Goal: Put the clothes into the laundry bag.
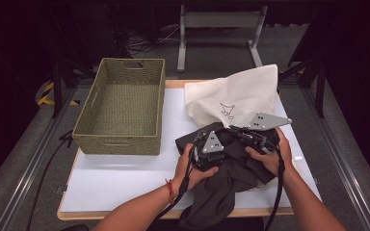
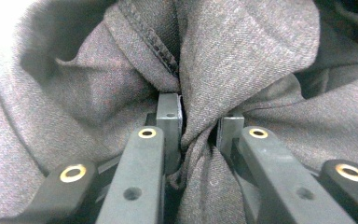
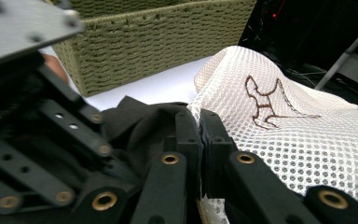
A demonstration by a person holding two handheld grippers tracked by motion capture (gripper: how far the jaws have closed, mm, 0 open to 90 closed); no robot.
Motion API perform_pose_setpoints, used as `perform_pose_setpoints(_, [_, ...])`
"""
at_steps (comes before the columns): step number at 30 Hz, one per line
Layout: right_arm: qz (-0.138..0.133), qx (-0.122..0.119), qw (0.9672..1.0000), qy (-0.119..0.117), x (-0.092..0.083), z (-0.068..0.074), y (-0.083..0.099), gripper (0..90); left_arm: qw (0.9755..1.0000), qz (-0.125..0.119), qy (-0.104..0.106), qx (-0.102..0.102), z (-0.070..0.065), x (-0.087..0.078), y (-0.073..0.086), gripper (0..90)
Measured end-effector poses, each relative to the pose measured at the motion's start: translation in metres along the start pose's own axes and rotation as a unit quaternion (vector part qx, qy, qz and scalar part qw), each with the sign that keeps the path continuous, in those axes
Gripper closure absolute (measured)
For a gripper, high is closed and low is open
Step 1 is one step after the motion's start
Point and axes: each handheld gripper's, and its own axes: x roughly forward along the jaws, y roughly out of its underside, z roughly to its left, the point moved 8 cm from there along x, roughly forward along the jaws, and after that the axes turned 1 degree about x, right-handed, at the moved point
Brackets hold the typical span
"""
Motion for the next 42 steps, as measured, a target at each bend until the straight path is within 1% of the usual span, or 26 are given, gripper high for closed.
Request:
perform_pose_setpoints(1, [0.004, -0.001, 1.0000, 0.000, 0.000, 0.000, 0.001, 88.5, 0.9998, 0.015, 0.000, 0.010, 0.000, 0.007, 0.002, 77.1])
perform_pose_setpoints(4, [0.006, -0.002, 1.0000, -0.007, 0.002, 0.002, 0.001, 88.6, 0.9994, 0.034, -0.008, 0.002, 0.002, 0.031, 0.008, 76.6])
perform_pose_setpoints(8, [-0.001, 0.002, 1.0000, -0.007, 0.000, 0.003, 0.000, 88.7, 0.9991, 0.033, -0.015, -0.021, 0.007, 0.043, 0.008, 76.2])
perform_pose_setpoints(10, [-0.013, 0.014, 0.9997, -0.013, -0.005, 0.000, -0.003, 88.8, 0.9989, 0.034, -0.025, -0.020, 0.010, 0.043, 0.007, 76.2])
perform_pose_setpoints(12, [-0.020, 0.029, 0.9993, -0.015, -0.011, -0.005, -0.004, 88.8, 0.9987, 0.027, -0.022, -0.037, 0.013, 0.039, 0.006, 76.1])
perform_pose_setpoints(13, [-0.026, 0.035, 0.9989, -0.017, -0.014, -0.007, -0.005, 88.8, 0.9984, 0.025, -0.030, -0.040, 0.015, 0.038, 0.006, 76.1])
perform_pose_setpoints(15, [-0.029, 0.039, 0.9987, -0.017, -0.017, -0.009, -0.004, 88.8, 0.9963, -0.001, -0.045, -0.072, 0.025, 0.032, 0.003, 76.2])
perform_pose_setpoints(17, [-0.026, 0.042, 0.9987, -0.013, -0.017, -0.010, -0.001, 88.8, 0.9935, -0.014, -0.067, -0.091, 0.035, 0.027, 0.002, 76.1])
perform_pose_setpoints(18, [-0.025, 0.044, 0.9986, -0.014, -0.017, -0.011, 0.001, 88.8, 0.9924, -0.020, -0.068, -0.101, 0.040, 0.024, 0.002, 75.8])
perform_pose_setpoints(19, [-0.022, 0.047, 0.9986, -0.013, -0.016, -0.012, 0.003, 88.8, 0.9926, -0.014, -0.073, -0.096, 0.042, 0.024, 0.004, 75.6])
perform_pose_setpoints(20, [-0.022, 0.050, 0.9984, -0.014, -0.016, -0.013, 0.005, 88.8, 0.9912, -0.017, -0.085, -0.100, 0.044, 0.024, 0.005, 75.6])
perform_pose_setpoints(21, [-0.020, 0.049, 0.9985, -0.016, -0.014, -0.012, 0.006, 88.8, 0.9901, -0.023, -0.083, -0.111, 0.044, 0.025, 0.005, 75.5])
perform_pose_setpoints(24, [-0.012, 0.046, 0.9987, -0.016, -0.011, -0.011, 0.008, 88.7, 0.9909, -0.015, -0.091, -0.098, 0.041, 0.028, 0.004, 71.6])
perform_pose_setpoints(25, [-0.011, 0.046, 0.9988, -0.013, -0.010, -0.010, 0.008, 88.4, 0.9920, -0.031, -0.083, -0.090, 0.036, 0.027, 0.001, 71.6])
perform_pose_setpoints(27, [-0.006, 0.040, 0.9992, -0.005, -0.009, -0.012, 0.009, 88.0, 0.9930, -0.028, -0.080, -0.083, 0.035, 0.026, 0.002, 51.9])
perform_pose_setpoints(28, [0.002, 0.036, 0.9993, -0.005, -0.008, -0.014, 0.011, 87.8, 0.9944, -0.031, -0.064, -0.078, 0.032, 0.023, 0.002, 51.9])
perform_pose_setpoints(29, [0.002, 0.043, 0.9991, -0.002, -0.007, -0.017, 0.013, 87.6, 0.9958, -0.027, -0.059, -0.065, 0.031, 0.020, 0.002, 43.2])
perform_pose_setpoints(30, [0.006, 0.039, 0.9992, 0.002, -0.007, -0.020, 0.015, 87.7, 0.9965, -0.024, -0.058, -0.055, 0.030, 0.017, 0.002, 40.4])
perform_pose_setpoints(32, [0.010, 0.036, 0.9993, 0.008, -0.007, -0.023, 0.017, 87.8, 0.9989, -0.036, -0.013, -0.029, 0.023, 0.004, 0.000, 31.4])
perform_pose_setpoints(33, [0.012, 0.035, 0.9993, 0.010, -0.007, -0.024, 0.018, 87.9, 0.9993, -0.034, -0.002, -0.016, 0.021, -0.004, 0.000, 29.0])
perform_pose_setpoints(34, [0.014, 0.031, 0.9993, 0.013, -0.008, -0.025, 0.018, 88.0, 0.9988, -0.045, 0.020, -0.002, 0.017, -0.015, 0.000, 28.2])
perform_pose_setpoints(35, [0.012, 0.030, 0.9993, 0.017, -0.009, -0.027, 0.018, 88.1, 0.9981, -0.056, 0.024, 0.006, 0.017, -0.026, 0.000, 27.3])
perform_pose_setpoints(37, [0.008, 0.035, 0.9992, 0.015, -0.011, -0.028, 0.016, 88.2, 0.9981, -0.058, 0.002, 0.017, 0.023, -0.044, 0.000, 26.2])
perform_pose_setpoints(39, [0.007, 0.036, 0.9992, 0.013, -0.012, -0.028, 0.015, 88.2, 0.9977, -0.051, -0.041, 0.015, 0.037, -0.054, 0.004, 25.5])
perform_pose_setpoints(41, [0.009, 0.033, 0.9994, 0.010, -0.010, -0.026, 0.015, 88.2, 0.9981, -0.046, -0.040, 0.007, 0.041, -0.054, 0.007, 22.3])
perform_pose_setpoints(42, [0.009, 0.033, 0.9994, 0.009, -0.010, -0.025, 0.015, 88.2, 0.9962, -0.015, -0.086, 0.006, 0.055, -0.051, 0.017, 20.6])
